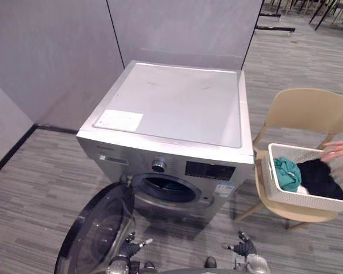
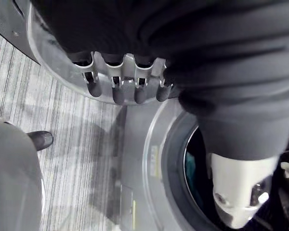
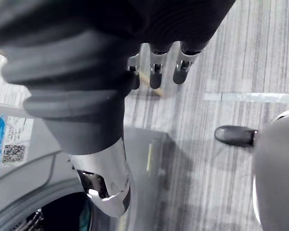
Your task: Pick up the laundry basket with both hands and put the clothes into the washing machine.
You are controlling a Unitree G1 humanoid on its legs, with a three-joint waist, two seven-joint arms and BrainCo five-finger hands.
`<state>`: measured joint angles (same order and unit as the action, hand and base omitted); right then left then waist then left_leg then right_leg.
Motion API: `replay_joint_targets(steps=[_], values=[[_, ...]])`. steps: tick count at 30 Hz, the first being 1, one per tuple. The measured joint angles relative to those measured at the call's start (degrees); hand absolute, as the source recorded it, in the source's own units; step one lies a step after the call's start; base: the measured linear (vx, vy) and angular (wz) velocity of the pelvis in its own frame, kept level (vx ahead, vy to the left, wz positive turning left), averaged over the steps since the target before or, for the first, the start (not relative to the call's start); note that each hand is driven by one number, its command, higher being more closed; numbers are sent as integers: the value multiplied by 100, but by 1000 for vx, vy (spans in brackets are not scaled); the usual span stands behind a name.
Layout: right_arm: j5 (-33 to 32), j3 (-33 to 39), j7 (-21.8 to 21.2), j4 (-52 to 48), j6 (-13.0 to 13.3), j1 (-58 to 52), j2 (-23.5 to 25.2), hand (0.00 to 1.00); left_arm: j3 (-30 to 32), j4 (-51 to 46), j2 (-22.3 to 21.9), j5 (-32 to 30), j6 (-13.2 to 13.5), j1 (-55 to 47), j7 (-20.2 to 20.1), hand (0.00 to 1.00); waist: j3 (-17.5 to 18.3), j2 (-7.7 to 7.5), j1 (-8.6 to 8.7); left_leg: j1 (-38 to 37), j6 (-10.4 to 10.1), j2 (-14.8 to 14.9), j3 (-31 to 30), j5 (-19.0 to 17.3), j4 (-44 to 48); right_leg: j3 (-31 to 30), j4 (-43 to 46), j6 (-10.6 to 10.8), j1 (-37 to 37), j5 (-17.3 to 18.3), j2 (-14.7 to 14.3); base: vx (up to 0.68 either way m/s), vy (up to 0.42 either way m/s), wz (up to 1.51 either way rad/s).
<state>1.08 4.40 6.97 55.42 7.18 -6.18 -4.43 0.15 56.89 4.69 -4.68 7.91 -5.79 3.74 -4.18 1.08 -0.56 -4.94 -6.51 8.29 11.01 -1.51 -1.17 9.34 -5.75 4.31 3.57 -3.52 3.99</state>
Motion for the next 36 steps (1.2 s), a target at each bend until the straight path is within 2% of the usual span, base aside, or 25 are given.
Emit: replay_joint_targets(steps=[7,11,13,15,16,17,21,22,23,24,25,26,27,28,29,30,31,32,33,34,35,36], values=[[-8,-9,-83,3,-9,-23,-52,0,-31,192,4,-9,-1,23,3,0,-2,-22,124,-81,1,-44,-10,-2,-76,-27,-10,19,33,-1,27,-12,5,-2],[-50,-3,-82,3,-9,-27,-57,0,-59,201,5,-50,-1,49,4,0,-20,-24,142,-97,17,-43,-13,-16,-52,-56,10,32,46,22,22,27,3,-2],[-59,-3,-78,3,-10,16,-64,0,-53,190,6,-48,1,91,11,0,-77,-52,105,43,69,-64,-171,-147,253,-226,47,34,-43,24,35,8,18,-32],[-69,-5,-64,-5,-4,208,-103,0,-59,187,-5,-41,3,169,15,0,-104,-65,100,345,73,-154,-853,-252,622,-519,211,47,-381,33,86,-18,-3,-69],[-74,-3,-62,-68,13,309,-158,0,-69,188,-32,-40,0,209,17,0,-156,1,108,407,70,-164,-1039,-398,698,-695,282,67,-560,45,70,-52,52,-114],[-77,25,-48,-162,34,416,-249,0,-73,187,-102,-42,-3,268,20,0,-258,142,92,419,71,-129,-1009,-766,744,-1023,390,102,-825,29,-26,-48,57,-124],[-105,2,45,-416,28,596,-250,0,-235,162,-27,-49,-20,379,22,0,-393,57,126,616,144,-206,105,-1154,1071,-2222,619,211,-1611,-234,-158,-32,93,-168],[-105,-39,62,-411,16,700,-253,0,-241,157,-9,-51,-23,455,22,0,-453,41,138,623,207,-136,603,-1167,1160,-2141,545,38,-1843,-507,-251,16,48,-218],[-103,-125,59,-410,8,789,-252,0,-230,136,22,-51,-22,483,25,0,-462,57,126,631,210,1,1036,-1162,1166,-1740,488,-267,-1981,-718,-366,46,-38,-244],[-99,-251,57,-412,9,918,-246,0,-209,100,111,-49,-22,474,30,0,-532,153,114,625,208,137,1591,-1164,1214,-554,733,-922,-2212,-517,-466,98,-82,-259],[-94,-322,59,-429,14,983,-265,0,-166,95,149,-49,-24,515,29,0,-530,85,147,517,206,170,2051,-1164,1306,764,1210,-1435,-2369,-67,-334,113,-90,-254],[-69,-353,58,-429,14,1004,-274,0,-167,91,156,-48,-23,528,36,0,-583,106,138,416,179,187,2314,-1182,1458,1409,1468,-1727,-2371,27,-178,138,-90,-243],[-46,-491,58,-417,14,998,-259,0,-153,90,195,-45,-22,529,39,0,-626,54,131,347,143,291,2602,-1216,1966,2308,1722,-1983,-2336,-14,-134,110,-131,-269],[-43,-679,47,-397,19,1051,-228,0,10,42,242,-41,-11,456,45,0,-664,-29,106,304,100,256,2674,-1507,2084,2691,1788,-2073,-2289,-95,-152,70,-161,-300],[-43,-745,47,-505,33,1091,-249,0,39,21,172,-39,-9,472,52,0,-678,84,193,115,135,178,2874,-1337,1197,2831,1737,-1869,-2157,290,-309,13,-132,-241],[-44,-727,49,-508,32,1075,-278,0,40,-35,173,-40,-6,476,52,0,-667,68,235,-87,40,149,3103,-1427,1126,3016,2015,-1839,-2173,795,-204,89,-105,-166],[-47,-679,57,-497,3,1082,-270,0,34,-64,159,-40,-3,564,80,0,-721,141,272,-230,-21,137,3420,-1561,1144,3052,2673,-1600,-2357,1390,-19,150,-83,-123],[-46,-677,38,-510,3,1071,-313,0,30,-72,94,-42,12,632,123,0,-736,241,312,-359,-151,321,3717,-1709,1326,2918,3447,-1558,-2530,1720,110,286,-80,-117],[-46,-700,37,-508,0,1032,-309,0,24,-72,78,-42,16,648,134,0,-750,278,311,-385,-216,434,3792,-1776,1602,2831,3716,-1474,-2529,1791,203,357,-108,-110],[-48,-774,38,-508,-2,881,-247,0,16,-79,126,-42,16,650,138,0,-762,150,279,-305,-128,788,3770,-1931,2835,2599,3663,-977,-2304,1893,336,447,-177,-97],[-49,-819,33,-501,-18,852,-270,0,7,-125,76,-41,16,624,144,0,-830,297,269,125,321,1459,3238,-1930,4287,2445,3442,-990,-2040,1927,-47,386,-204,-96],[-54,-855,38,-501,-19,878,-277,0,-1,-162,50,-39,21,603,134,0,-867,330,265,378,462,1635,2808,-1955,4910,2327,3313,-1007,-1901,1925,-223,356,-173,-111]])
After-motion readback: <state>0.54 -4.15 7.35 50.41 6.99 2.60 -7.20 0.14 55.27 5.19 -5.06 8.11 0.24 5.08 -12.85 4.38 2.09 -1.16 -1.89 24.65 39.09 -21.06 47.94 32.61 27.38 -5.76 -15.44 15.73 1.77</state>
